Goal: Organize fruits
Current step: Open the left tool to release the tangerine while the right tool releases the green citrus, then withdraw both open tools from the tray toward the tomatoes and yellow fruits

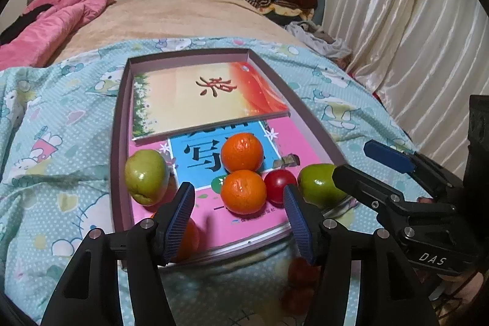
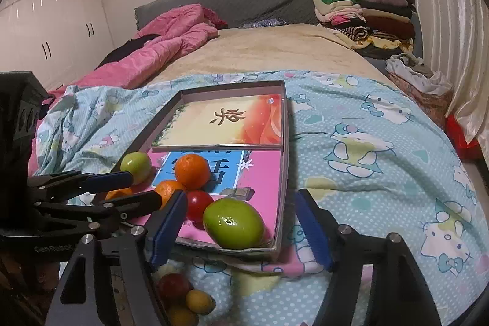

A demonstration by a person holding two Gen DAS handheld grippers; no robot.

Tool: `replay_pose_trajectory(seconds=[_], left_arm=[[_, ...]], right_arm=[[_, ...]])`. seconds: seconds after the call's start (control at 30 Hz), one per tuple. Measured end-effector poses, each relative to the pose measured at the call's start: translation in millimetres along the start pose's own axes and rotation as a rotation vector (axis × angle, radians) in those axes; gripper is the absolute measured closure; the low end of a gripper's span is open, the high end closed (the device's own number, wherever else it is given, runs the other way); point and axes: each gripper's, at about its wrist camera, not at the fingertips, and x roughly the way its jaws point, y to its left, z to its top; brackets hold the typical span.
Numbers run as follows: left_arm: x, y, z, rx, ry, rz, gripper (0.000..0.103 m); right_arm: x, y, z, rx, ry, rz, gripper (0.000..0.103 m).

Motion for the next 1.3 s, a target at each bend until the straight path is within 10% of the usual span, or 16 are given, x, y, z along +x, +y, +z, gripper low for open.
replay_pose_trajectory(seconds=[0.47, 1.3], left_arm=[[-23, 5, 0, -0.04, -0.053, 0.026, 0.024], [-51, 25, -5, -0.107, -0.075, 0.041, 0.024]], right_arm=[[-9, -1, 4, 0.014, -0.043, 0.006, 0.021], [-34, -7, 4, 0.046, -0.09, -0.027, 0.014]])
